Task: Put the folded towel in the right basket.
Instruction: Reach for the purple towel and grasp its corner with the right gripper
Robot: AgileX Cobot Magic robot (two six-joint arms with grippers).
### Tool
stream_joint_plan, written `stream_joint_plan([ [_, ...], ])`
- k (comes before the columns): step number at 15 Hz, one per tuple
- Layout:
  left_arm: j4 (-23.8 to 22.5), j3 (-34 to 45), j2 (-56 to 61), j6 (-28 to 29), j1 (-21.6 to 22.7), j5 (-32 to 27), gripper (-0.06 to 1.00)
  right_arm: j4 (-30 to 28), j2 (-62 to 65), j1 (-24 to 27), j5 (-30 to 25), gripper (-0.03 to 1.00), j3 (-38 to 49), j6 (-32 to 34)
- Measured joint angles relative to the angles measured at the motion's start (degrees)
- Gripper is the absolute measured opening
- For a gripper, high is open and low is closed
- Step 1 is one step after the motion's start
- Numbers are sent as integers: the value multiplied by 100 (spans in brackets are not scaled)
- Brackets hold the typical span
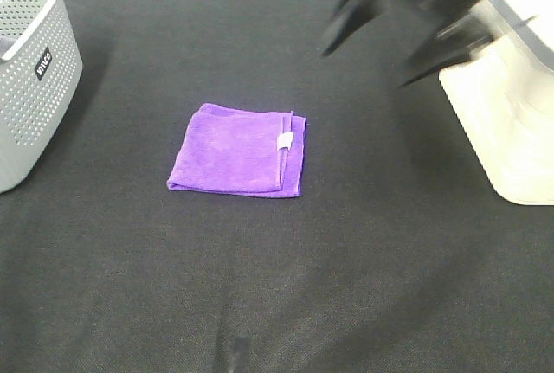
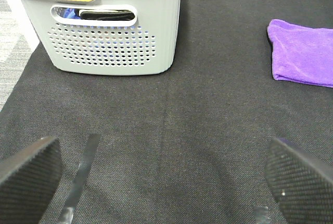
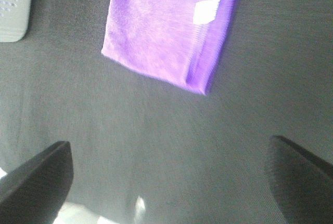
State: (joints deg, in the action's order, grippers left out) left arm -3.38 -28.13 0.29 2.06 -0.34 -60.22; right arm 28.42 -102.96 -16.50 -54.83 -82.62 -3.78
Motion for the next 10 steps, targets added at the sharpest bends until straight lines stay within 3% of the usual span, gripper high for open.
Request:
stream_joint_plan([
  [3,0,0,0,0,0,0,99,682,-1484,-6,630,94,-355,-527],
  [10,0,0,0,0,0,0,99,871,-3031,-6,974,94,-1215,-682],
])
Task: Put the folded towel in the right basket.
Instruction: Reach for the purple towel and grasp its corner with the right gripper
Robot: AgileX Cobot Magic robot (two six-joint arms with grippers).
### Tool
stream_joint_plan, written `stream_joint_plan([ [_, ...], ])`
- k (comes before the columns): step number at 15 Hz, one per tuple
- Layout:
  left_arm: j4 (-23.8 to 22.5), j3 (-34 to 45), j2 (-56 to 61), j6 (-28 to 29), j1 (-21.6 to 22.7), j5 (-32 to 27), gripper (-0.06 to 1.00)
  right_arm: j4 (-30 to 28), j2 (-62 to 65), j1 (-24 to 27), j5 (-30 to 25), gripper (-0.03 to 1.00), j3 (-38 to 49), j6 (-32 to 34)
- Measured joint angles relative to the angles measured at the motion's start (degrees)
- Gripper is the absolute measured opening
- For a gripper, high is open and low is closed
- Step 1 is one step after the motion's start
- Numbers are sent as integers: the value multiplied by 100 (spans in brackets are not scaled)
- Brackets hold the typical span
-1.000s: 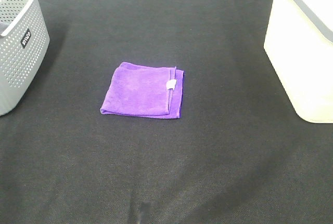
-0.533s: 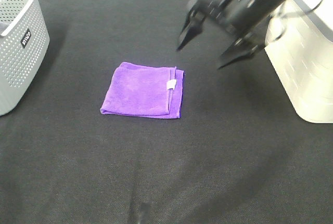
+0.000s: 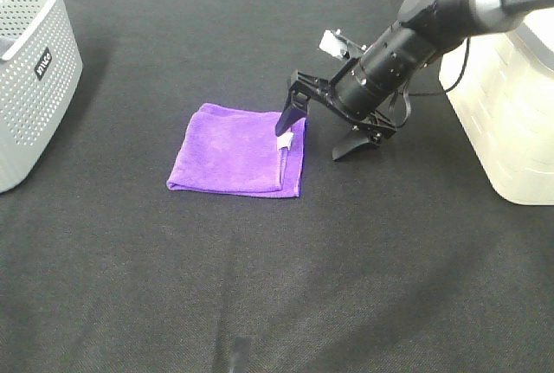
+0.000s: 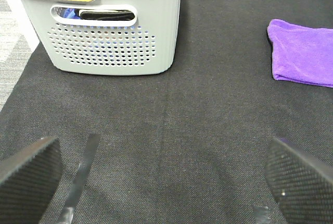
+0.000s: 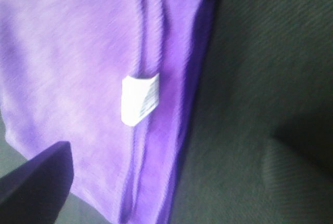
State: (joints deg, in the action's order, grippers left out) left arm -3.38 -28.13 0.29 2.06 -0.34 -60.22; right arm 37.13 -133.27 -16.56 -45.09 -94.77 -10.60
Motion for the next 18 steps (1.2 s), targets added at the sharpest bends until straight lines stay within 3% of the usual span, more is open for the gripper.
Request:
stream_joint_plan([
  [6,0,0,0,0,0,0,99,57,-69,-29,109,93,-46,-6],
  [9,0,0,0,0,0,0,99,115,-218,-304,350,90,-115,-46],
  [12,0,0,0,0,0,0,99,745,-590,-705,533,83,-361,-132],
  [15,0,0,0,0,0,0,99,848,-716,-825,590,65,-470,-149],
  [17,0,0,0,0,0,0,99,728,-762,-825,688,32,-470,-149],
  [18,0,0,0,0,0,0,99,728,-762,-825,688,32,-470,-149],
])
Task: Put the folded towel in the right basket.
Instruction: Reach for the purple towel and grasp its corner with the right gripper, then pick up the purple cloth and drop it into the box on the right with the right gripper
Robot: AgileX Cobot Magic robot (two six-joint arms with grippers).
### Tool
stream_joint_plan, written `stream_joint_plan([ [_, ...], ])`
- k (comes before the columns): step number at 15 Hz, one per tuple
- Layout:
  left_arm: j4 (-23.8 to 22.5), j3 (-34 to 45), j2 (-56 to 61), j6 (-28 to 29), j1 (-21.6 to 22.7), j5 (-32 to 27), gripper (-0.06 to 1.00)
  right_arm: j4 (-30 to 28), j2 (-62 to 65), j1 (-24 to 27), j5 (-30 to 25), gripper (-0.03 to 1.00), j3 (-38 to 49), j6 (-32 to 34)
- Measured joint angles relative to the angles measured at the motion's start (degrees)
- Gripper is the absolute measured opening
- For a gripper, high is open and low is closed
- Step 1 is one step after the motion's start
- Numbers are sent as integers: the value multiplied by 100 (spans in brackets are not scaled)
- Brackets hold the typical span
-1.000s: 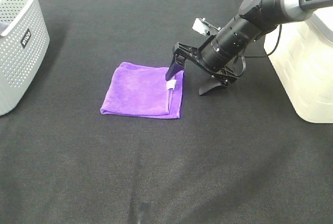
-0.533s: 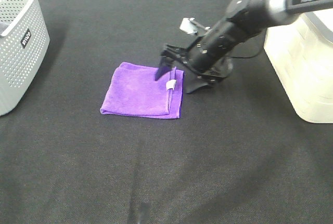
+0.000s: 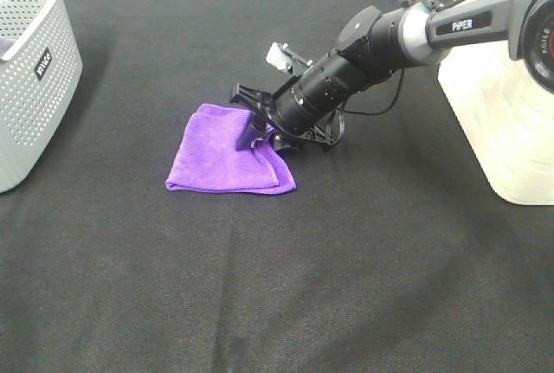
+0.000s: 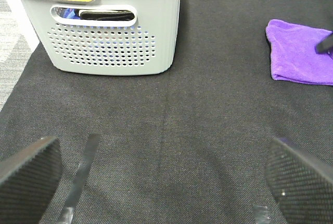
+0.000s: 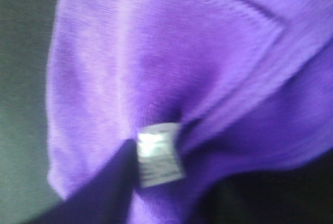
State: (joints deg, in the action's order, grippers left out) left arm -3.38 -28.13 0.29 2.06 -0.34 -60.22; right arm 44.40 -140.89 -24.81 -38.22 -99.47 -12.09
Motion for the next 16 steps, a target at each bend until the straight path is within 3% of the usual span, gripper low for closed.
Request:
stream_joint_plan([
  [1,0,0,0,0,0,0,99,-74,-6,0,0,16,6,11],
  [2,0,0,0,0,0,0,99,-120,-6,0,0,8,6,11],
  [5,0,0,0,0,0,0,99,-350,149,23,-223,8,-57,17],
  [7,0,0,0,0,0,0,99,-728,510,212,-1450,8,-521,17],
  [10,0,0,0,0,0,0,99,-848,1415,693,-2212,8,-1427,29],
  [13,0,0,0,0,0,0,99,-1266,2091,1427,-3037,8,-2212,178],
  [16,0,0,0,0,0,0,99,-2000,2487,2578,-3094,8,-3008,212],
])
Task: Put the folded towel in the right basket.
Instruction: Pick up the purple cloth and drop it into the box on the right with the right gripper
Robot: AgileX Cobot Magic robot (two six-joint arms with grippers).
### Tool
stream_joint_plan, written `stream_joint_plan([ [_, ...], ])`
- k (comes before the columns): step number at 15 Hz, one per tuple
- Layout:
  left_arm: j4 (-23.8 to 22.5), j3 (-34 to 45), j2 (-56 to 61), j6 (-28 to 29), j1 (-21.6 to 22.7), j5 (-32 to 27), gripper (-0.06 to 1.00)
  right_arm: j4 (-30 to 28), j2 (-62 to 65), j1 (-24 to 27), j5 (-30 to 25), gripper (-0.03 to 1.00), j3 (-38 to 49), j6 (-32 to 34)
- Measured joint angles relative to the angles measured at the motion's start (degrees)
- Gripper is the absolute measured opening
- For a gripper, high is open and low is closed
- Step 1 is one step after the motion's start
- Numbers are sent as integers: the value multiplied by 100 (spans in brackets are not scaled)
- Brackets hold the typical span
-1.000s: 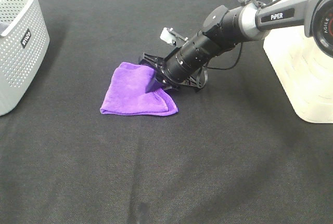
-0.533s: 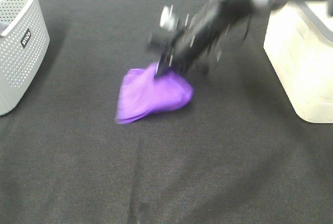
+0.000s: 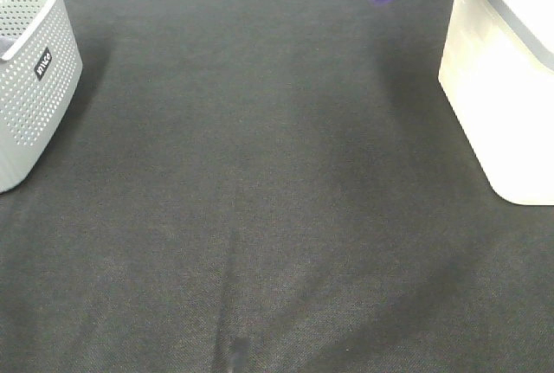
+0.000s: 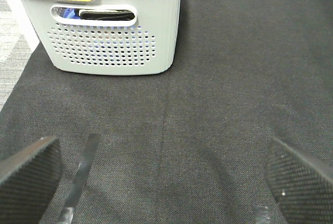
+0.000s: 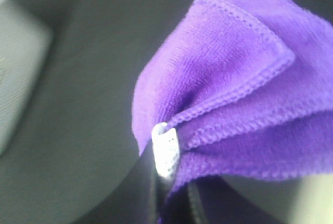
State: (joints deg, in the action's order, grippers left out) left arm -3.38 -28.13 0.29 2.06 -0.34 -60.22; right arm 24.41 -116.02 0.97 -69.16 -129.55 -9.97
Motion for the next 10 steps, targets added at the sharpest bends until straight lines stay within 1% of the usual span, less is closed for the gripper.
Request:
stream_joint_plan([
  [1,0,0,0,0,0,0,99,-223,29,298,-6,8,-120,29],
  [3,0,0,0,0,0,0,99,-413,34,842,-29,8,-160,109],
  [5,0,0,0,0,0,0,99,-619,34,1175,-34,8,-166,109],
  [6,0,0,0,0,0,0,99,-968,34,1226,-52,8,-166,109],
  [7,0,0,0,0,0,0,99,-1553,-29,1243,-80,8,-178,120],
  [8,0,0,0,0,0,0,99,-1759,-103,1243,-80,13,-178,155],
  [9,0,0,0,0,0,0,99,-1799,-212,1243,-80,27,-178,201],
  [10,0,0,0,0,0,0,99,-1776,-281,1243,-80,47,-178,229],
])
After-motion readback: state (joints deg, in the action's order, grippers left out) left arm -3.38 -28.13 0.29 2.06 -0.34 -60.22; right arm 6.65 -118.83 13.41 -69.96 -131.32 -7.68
